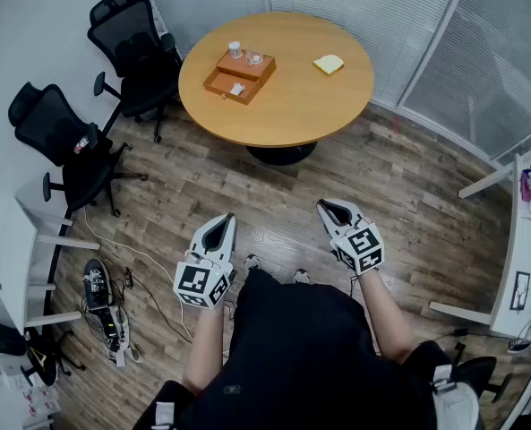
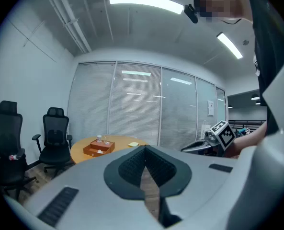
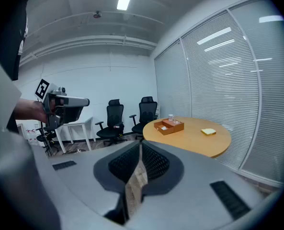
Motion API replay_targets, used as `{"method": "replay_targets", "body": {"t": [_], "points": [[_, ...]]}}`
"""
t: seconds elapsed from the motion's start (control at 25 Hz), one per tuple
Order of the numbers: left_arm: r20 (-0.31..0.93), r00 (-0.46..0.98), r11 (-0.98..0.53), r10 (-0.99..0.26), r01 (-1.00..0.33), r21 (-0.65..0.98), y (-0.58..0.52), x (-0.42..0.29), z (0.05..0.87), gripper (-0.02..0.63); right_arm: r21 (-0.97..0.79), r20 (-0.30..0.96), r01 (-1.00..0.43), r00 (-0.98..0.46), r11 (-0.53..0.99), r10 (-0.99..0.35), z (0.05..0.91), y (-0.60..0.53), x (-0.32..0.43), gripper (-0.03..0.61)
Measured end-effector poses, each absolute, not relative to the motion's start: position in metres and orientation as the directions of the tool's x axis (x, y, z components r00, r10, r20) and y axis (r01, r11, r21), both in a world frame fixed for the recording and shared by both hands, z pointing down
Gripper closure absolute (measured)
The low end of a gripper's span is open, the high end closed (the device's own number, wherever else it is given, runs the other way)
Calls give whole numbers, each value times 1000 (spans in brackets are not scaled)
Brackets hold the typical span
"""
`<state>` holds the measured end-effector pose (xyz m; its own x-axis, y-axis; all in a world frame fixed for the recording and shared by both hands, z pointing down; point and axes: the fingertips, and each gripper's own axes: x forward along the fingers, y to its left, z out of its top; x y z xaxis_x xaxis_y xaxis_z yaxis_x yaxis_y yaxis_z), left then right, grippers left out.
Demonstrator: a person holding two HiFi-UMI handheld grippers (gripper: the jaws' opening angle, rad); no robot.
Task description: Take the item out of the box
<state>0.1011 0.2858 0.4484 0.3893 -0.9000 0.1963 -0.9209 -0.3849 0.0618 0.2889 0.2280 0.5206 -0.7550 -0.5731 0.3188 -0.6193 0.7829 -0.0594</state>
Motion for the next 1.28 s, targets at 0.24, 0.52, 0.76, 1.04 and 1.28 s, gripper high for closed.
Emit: {"method": "replay_targets", "body": {"t": [0.24, 0.52, 0.76, 1.04, 1.28], "points": [[169, 399, -390, -901, -917, 88, 273, 100, 445, 607, -43, 342, -613, -751, 789, -565, 534, 221, 287, 565], [198, 415, -404, -888, -910, 92, 260, 86, 453, 607, -37, 379, -614, -739, 789, -557, 539, 216, 275, 565], [206, 427, -413, -880, -904, 111, 251, 65, 455, 607, -4, 357, -653, -708, 757, -609, 536, 206, 259, 565], [198, 440, -422, -876, -897, 127, 237, 32, 455, 607, -24, 383, -691, -674, 722, -632, 539, 195, 236, 565], [197, 462, -441, -865, -886, 141, 230, -3, 458, 607, 10, 394, -681, -670, 732, -629, 539, 192, 196, 565]]}}
